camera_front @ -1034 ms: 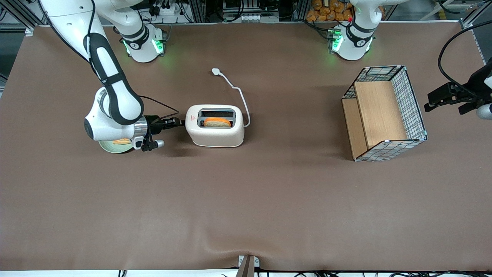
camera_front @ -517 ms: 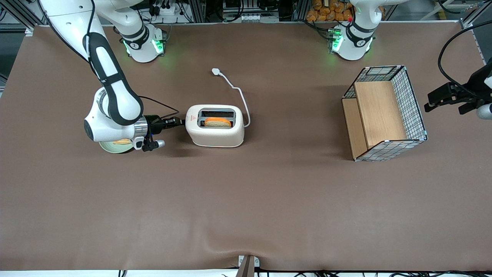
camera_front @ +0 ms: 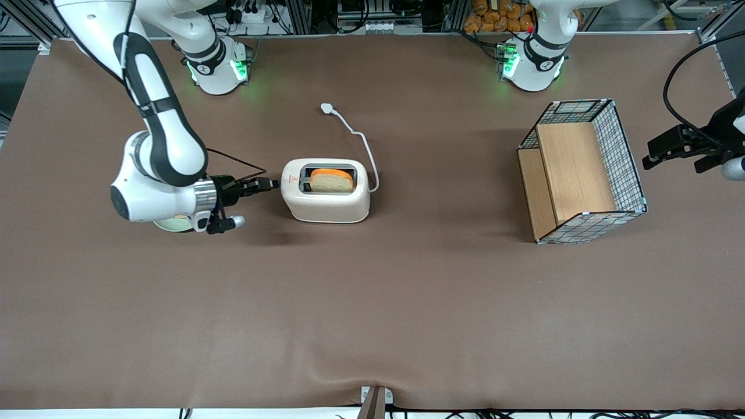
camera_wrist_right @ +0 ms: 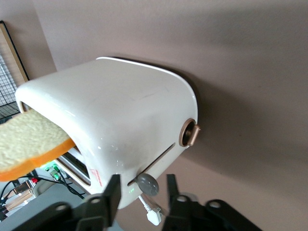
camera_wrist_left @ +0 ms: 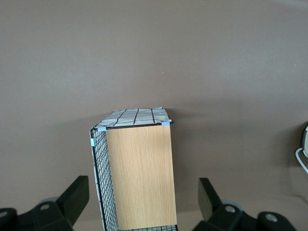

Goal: Press toaster button with right arm
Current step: 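Lift the right gripper off the lever and pull it back past the plate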

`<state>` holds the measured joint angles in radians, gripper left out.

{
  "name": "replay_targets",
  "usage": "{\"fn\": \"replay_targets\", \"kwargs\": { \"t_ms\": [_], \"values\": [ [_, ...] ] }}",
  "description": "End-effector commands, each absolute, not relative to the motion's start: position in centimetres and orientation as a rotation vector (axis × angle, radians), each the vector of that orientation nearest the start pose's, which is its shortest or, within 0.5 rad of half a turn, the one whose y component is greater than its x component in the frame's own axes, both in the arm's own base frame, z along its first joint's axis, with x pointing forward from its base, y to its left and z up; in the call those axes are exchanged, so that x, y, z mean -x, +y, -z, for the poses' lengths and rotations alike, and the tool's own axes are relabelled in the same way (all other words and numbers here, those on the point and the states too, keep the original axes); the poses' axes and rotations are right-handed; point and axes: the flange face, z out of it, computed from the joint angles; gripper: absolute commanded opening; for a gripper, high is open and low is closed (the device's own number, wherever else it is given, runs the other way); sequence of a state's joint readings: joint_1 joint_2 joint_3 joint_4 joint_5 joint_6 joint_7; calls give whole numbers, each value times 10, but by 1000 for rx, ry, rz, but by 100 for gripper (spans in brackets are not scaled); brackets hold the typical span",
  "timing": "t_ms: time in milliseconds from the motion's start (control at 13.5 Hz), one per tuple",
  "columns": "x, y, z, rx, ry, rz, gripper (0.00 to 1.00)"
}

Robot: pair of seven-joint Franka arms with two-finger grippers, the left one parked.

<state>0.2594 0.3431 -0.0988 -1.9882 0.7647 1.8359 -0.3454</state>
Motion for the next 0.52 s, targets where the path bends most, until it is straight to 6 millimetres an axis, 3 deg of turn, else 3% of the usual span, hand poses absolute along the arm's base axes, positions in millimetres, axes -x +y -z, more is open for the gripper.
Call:
{"fn": "replay_targets", "kwargs": {
  "t_ms": [0,222,443],
  "values": [
    [-556,130,-299,2435,-161,-517,100],
    [-569,117,-322,2464,-200,-497,100],
    [-596,91,-358,2663,-353,-420,100]
  ]
}}
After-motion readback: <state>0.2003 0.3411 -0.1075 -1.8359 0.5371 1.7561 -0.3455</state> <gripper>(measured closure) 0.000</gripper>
